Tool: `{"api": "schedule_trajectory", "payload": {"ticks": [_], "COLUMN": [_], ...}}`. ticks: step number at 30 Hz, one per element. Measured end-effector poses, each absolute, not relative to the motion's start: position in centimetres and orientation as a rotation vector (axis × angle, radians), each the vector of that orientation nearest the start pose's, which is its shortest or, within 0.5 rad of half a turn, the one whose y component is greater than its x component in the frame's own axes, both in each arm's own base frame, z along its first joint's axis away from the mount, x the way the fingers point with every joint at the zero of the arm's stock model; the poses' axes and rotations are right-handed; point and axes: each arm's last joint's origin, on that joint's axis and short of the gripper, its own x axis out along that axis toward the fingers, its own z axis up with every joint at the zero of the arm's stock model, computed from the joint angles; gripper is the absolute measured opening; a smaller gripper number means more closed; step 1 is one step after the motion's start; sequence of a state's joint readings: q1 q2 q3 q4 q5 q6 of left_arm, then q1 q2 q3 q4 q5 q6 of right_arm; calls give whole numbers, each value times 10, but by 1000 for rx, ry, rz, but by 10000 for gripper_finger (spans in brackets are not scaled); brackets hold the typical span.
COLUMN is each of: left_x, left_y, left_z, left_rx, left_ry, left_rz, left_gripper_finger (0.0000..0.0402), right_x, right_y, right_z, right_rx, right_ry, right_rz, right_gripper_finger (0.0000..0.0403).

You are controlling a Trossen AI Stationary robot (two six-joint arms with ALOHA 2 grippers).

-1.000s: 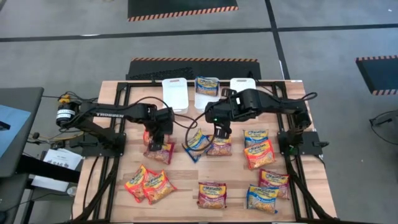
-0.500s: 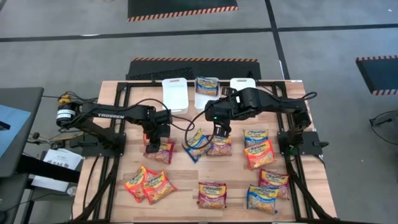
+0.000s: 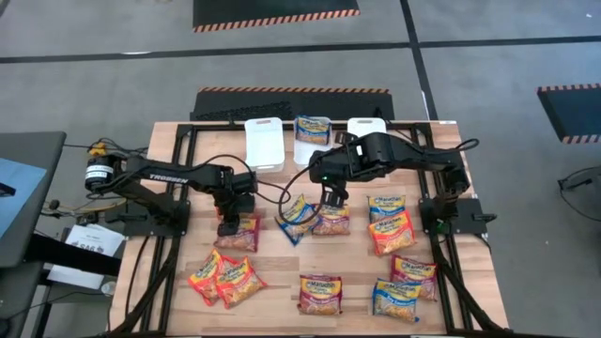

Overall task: Sort Maruchan noodles
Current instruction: Put the red noodle pack into the right white bin

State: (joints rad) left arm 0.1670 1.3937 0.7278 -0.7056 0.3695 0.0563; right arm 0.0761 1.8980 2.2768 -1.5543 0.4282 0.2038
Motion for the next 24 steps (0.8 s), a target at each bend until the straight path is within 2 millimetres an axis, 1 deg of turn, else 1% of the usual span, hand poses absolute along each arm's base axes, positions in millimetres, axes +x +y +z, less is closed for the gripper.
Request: {"api": "schedule_trajectory", "payload": {"ticks": [3,8,9,12,18,21,24], "left_x": [221,222,222,223,232,237,242], "left_y": [27,25,24,23,23,24,25], "left_z": [166,167,168,168,173,179,185], "left_rx": [-306,-346,-358,-359,-331,-319,-298], "left_ry": [1308,1284,1281,1264,1188,1160,1122], "left_rz": [-215,-275,-289,-323,-335,-332,-324], "left_gripper_finger": [114,21,12,4,0,0,0], "right_x": [346,346,346,345,343,342,340], "right_y": [14,16,18,28,52,66,84], "right_z": [413,413,413,413,410,401,384], "right_rx": [-97,-30,-14,8,23,28,45], "right_ry": [1097,1084,1081,1077,1057,1073,1105], "right_rz": [-435,-464,-469,-462,-459,-484,-513], "right_gripper_finger": [138,120,118,112,111,111,111]}}
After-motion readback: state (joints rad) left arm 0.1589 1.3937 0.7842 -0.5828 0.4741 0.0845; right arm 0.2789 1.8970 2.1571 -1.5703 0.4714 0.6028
